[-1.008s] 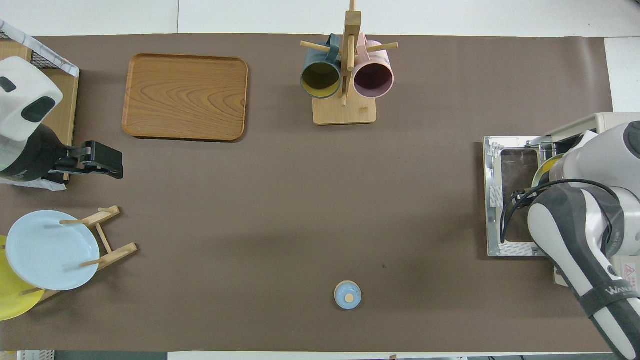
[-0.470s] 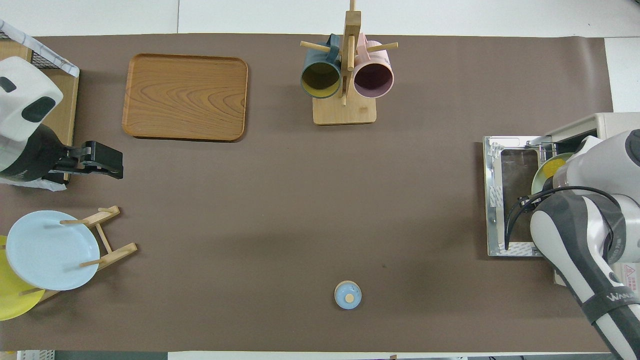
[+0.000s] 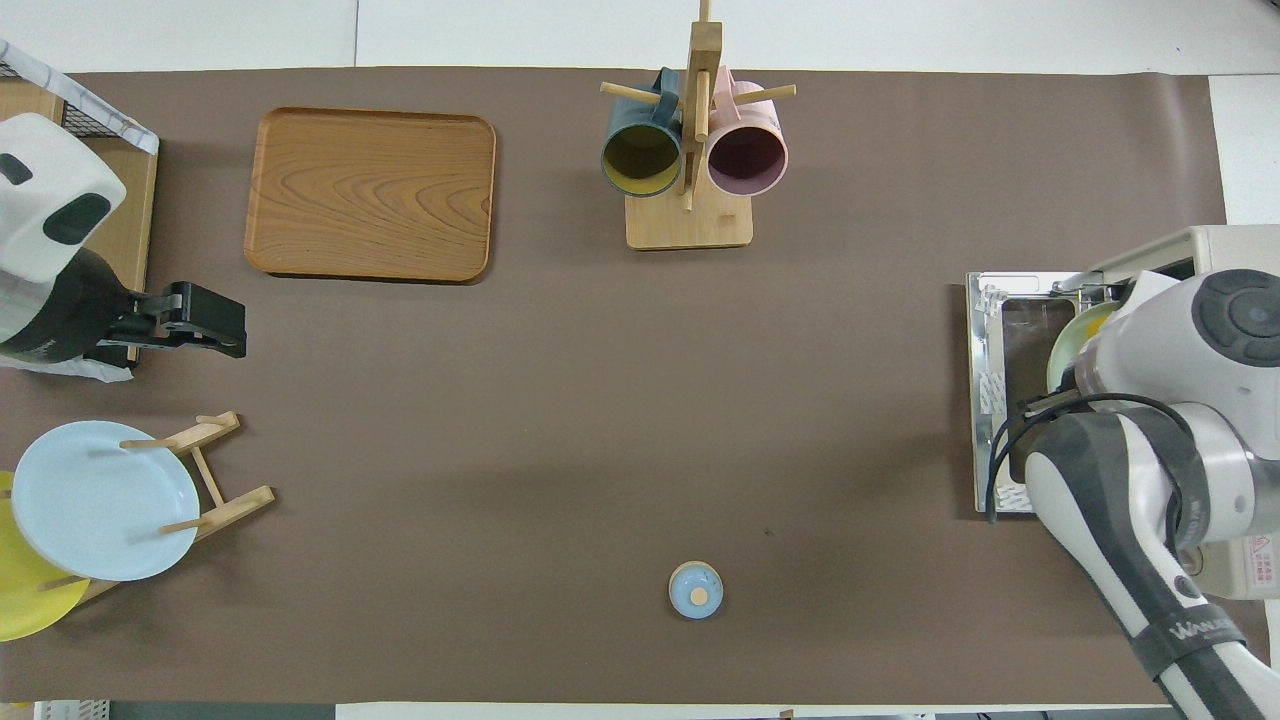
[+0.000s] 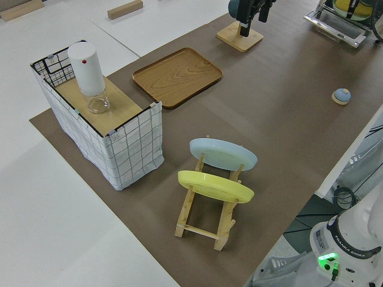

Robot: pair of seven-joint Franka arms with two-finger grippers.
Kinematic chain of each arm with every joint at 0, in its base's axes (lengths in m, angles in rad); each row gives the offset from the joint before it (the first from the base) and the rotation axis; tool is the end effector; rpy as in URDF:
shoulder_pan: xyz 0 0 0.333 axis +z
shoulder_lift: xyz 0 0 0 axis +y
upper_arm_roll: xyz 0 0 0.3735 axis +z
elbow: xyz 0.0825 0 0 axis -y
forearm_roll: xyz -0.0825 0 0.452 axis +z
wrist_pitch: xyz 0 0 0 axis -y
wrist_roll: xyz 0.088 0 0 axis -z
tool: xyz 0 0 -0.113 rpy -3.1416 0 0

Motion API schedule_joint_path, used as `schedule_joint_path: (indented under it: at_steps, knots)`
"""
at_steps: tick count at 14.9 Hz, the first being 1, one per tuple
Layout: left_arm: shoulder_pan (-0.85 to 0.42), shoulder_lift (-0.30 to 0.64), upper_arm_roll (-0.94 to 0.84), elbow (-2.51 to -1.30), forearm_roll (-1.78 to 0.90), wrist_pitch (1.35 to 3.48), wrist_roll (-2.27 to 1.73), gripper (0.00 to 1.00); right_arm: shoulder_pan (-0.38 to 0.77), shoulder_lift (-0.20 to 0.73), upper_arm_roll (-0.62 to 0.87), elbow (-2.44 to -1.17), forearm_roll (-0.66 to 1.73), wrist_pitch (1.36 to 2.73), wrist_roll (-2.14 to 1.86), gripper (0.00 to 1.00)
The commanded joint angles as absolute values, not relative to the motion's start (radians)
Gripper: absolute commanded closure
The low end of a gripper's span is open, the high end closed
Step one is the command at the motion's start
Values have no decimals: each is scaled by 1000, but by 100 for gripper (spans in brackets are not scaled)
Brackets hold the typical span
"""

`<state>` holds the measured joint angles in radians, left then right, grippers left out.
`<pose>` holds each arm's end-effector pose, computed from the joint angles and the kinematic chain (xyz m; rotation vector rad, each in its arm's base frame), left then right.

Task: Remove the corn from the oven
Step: 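Pull the plate with corn out and set it on the table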

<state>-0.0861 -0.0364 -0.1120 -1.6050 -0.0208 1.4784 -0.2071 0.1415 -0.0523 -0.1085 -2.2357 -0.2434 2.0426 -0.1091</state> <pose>0.5858 -0.1215 0.6722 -3.1364 -0.0130 0.1443 0.5526 0.0033 0.3949 2.9098 0.3938 -0.2177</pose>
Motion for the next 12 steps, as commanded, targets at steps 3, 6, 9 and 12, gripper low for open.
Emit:
schedule_joint_path:
  at_steps: [3, 6, 9, 12]
  knots:
    - [-75, -37, -120, -1597, -14, 1460, -204, 0, 403, 61, -95, -2018, -246, 1837, 236, 100]
    - [-75, -35, -120, -1597, -14, 1460, -204, 0, 544, 188, -95, -1834, -161, 1755, 432, 100]
    - [-75, -35, -120, -1597, -14, 1460, -204, 0, 708, 386, -94, -1619, -131, 1703, 683, 100]
    - [-75, -35, -120, -1597, -14, 1460, -204, 0, 768, 440, -77, -1626, -43, 1811, 839, 100]
